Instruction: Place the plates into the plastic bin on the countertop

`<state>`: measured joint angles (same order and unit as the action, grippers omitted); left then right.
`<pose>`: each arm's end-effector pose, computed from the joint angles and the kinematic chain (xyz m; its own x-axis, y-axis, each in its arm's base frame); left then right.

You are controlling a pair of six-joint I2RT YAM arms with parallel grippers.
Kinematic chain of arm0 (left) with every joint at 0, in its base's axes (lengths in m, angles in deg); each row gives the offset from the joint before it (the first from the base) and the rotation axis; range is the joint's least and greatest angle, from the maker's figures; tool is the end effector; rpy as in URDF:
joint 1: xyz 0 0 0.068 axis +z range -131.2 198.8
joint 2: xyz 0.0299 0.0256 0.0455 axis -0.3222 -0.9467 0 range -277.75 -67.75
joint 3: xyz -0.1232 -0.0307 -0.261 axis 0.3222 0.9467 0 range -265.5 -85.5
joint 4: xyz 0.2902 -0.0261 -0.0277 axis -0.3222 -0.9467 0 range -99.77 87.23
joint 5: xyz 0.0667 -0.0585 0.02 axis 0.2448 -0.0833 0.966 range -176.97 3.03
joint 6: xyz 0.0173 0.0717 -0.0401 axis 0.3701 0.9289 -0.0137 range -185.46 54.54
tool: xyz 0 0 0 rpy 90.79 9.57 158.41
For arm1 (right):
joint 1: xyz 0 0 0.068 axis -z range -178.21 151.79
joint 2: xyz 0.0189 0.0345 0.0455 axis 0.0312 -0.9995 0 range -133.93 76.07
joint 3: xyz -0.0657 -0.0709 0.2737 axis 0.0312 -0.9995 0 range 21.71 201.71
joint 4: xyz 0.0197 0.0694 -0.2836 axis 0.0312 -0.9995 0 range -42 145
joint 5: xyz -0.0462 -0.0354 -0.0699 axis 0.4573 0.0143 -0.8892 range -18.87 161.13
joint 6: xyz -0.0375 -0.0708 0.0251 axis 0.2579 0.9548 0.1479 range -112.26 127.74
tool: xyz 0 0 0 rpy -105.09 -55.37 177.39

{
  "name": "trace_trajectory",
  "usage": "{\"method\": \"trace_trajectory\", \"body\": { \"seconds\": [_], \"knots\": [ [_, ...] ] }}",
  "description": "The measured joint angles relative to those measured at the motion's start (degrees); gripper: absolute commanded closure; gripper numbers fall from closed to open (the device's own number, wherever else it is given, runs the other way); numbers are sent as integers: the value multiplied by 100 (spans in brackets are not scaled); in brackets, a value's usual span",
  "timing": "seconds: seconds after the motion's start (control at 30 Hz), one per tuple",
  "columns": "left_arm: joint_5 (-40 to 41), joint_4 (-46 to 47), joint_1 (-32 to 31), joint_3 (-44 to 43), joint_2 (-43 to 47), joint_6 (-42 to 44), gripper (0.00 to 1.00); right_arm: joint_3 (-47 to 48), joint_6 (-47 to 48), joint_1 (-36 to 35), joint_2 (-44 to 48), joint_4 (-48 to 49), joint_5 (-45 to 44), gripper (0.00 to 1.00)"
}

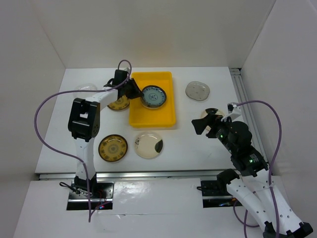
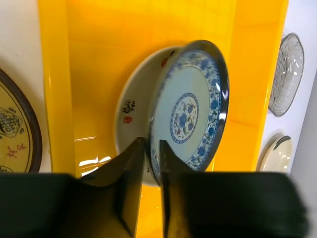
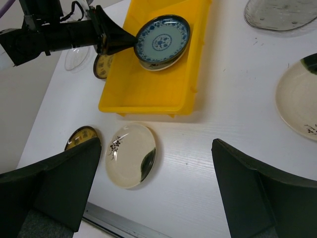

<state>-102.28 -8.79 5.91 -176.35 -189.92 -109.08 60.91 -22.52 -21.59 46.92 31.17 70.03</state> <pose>0.5359 -0.1425 0.1709 -0.7177 -0.5184 -0.4650 -0.1041 0.7402 -0.6643 0.1661 0.0702 0.3234 -0.3801 0.3845 -0.8413 -0.2178 0.8467 0.4854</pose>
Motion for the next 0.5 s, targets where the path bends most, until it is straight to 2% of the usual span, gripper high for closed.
{"method": "trace_trajectory", "body": {
  "seconds": [0.03,0.07,0.1,0.13,0.33,0.5],
  "knots": [
    [20,2,0,-13,0,-4,57,0,-2,0,0,0,2,0],
    [26,4,0,-24,0,13,30,0,-15,0,0,0,-2,0],
    [46,4,-2,-26,0,48,8,0,-37,0,0,-4,-20,0],
    [42,15,-2,-31,2,-7,1,0,-72,0,2,-26,-85,0],
    [107,-9,-70,-149,282,15,0,0,-507,0,2,-452,-859,0],
    [240,-81,-140,492,1187,131,0,-107,-1416,0,70,-1049,-2138,0]
  ]
}}
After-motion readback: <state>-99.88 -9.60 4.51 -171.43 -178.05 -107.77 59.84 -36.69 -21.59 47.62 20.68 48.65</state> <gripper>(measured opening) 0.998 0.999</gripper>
